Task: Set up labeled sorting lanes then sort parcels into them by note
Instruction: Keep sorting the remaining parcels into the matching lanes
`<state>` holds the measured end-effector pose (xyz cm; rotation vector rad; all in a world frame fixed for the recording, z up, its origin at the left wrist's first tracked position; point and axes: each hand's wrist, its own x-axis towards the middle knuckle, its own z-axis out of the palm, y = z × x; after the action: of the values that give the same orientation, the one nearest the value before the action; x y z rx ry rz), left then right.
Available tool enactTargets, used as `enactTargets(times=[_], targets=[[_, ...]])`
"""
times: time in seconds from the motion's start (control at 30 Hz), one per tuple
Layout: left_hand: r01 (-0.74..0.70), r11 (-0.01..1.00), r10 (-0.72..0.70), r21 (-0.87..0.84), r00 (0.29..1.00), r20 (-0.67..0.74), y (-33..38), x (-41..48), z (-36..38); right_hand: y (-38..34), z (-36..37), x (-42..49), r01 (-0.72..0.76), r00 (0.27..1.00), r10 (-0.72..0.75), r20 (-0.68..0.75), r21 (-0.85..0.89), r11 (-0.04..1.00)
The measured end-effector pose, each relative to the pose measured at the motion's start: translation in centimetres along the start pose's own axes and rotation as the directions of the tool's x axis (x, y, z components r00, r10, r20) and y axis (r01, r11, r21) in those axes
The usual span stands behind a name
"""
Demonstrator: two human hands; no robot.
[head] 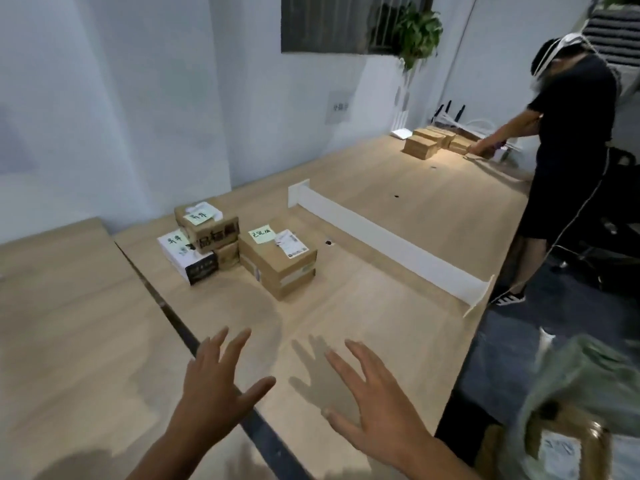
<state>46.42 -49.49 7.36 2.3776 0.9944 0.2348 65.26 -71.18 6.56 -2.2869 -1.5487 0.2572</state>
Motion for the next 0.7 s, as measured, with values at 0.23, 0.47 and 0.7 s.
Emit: enactTargets(times=[0.23,0.47,0.7], targets=[[0.126,0.983,-0.134,-0.132,0.99,-0.05,-2.1,17.4,4.6,11.0,2.1,20.0,-0.021,0.99,0.002,0.143,0.128,0.992],[0.192,0.946,-0.201,-0.261,0.98,-0.009,-4.9,33.0,9.3,18.6,4.7,40.6,0.052,0.977,-0.072,0.201,0.098,0.994],[0.138,0.912,-0.168,-0.386,0.985,-0.045,-7.5,38.9,14.5,21.8,10.0,48.6,0.1,0.944,-0.193,0.269,0.322,0.942]])
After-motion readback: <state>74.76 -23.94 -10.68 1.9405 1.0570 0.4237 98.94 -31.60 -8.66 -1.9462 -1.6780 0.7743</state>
